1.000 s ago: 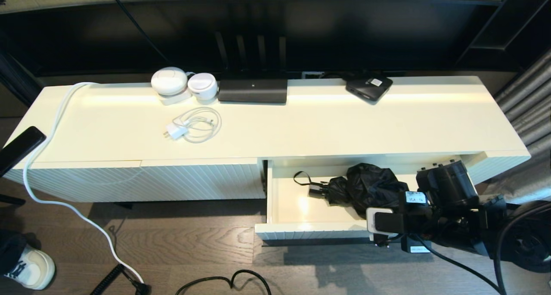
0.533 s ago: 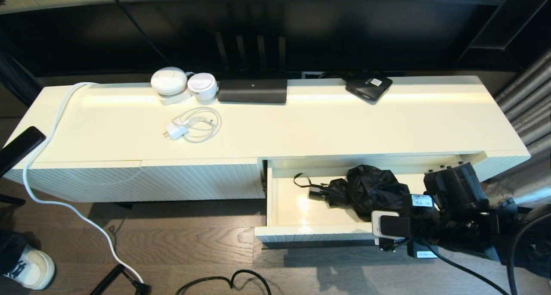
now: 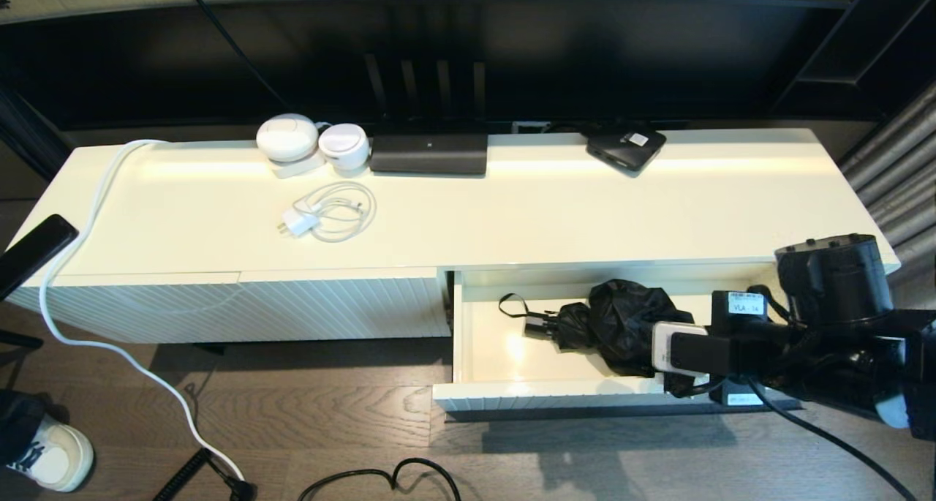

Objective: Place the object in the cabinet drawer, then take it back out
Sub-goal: Open the drawer

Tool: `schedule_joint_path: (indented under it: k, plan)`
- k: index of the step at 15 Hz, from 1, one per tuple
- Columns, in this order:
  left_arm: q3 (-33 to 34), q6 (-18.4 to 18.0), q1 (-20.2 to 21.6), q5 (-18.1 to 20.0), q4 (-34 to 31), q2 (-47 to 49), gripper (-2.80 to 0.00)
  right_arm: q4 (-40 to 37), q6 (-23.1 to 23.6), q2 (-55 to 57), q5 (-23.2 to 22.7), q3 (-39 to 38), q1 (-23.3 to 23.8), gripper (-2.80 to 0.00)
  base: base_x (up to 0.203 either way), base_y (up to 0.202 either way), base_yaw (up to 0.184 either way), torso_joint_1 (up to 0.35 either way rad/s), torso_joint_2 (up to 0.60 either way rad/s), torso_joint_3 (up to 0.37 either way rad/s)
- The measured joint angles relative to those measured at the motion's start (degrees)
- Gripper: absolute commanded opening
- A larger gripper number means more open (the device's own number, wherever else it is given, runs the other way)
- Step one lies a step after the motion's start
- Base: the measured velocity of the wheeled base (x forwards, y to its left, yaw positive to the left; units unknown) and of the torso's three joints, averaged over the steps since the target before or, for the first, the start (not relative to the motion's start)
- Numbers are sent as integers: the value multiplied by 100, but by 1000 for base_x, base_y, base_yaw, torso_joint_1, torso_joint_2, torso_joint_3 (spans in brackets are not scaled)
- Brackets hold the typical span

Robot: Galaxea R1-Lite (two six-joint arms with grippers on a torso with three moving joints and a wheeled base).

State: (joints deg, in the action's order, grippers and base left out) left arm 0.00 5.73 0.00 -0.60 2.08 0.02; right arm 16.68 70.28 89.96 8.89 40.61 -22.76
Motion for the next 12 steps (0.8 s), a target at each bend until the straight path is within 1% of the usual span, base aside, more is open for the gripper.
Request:
schedule_joint_path:
  k: [1,3,7,12]
  plan:
    - [0,0,0,2,0,0,-280,5,145,-16,-21,57,0,-280,0,0,0,0,0,0]
    - [0,2,0,2,0,0,-280,16,246,52,-38,146,-27,-280,0,0,0,0,0,0]
    - [0,2,0,0,0,0,-280,88,278,417,-55,234,-226,-280,0,0,0,0,0,0]
    - [0,0,0,0,0,0,-280,85,275,870,-46,487,-201,-280,0,0,0,0,0,0]
